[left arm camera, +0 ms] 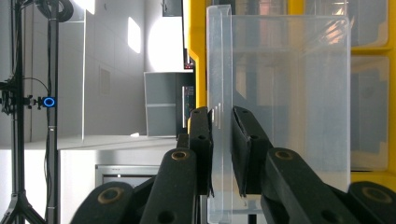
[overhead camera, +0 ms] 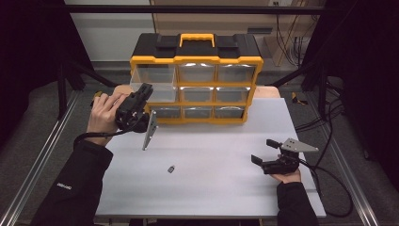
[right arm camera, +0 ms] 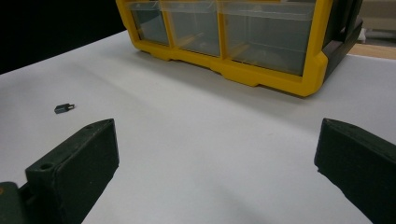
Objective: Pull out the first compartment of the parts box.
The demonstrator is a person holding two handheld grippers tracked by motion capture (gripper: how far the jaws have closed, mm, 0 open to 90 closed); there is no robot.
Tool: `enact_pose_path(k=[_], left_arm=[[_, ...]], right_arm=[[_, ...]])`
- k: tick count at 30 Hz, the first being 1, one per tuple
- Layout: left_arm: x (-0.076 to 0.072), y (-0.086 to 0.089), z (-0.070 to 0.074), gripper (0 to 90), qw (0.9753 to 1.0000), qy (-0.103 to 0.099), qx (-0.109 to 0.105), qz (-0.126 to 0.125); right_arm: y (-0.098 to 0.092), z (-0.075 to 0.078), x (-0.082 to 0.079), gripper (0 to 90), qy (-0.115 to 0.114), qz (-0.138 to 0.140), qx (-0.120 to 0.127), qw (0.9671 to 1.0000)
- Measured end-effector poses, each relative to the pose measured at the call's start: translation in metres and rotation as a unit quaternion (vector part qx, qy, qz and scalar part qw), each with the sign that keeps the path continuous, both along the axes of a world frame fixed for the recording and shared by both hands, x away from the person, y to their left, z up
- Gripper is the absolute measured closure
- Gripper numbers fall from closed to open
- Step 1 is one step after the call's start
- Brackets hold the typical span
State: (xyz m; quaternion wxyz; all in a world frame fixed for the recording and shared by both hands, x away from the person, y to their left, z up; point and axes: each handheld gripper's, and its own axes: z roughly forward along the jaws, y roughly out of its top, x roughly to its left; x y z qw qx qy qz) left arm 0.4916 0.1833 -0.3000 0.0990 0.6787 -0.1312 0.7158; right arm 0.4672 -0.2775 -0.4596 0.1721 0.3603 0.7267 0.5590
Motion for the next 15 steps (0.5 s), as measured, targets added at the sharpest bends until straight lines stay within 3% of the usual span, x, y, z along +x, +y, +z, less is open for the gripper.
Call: enact_pose_path(k=[15], left_arm=[[-0.0011,-0.0016,0.0,78.0,1.0,0.005,-0.003,0.006]], right_arm=[[0.0001,-0.0001,0.0,0.3,0.001,0.0,0.0,1.0]])
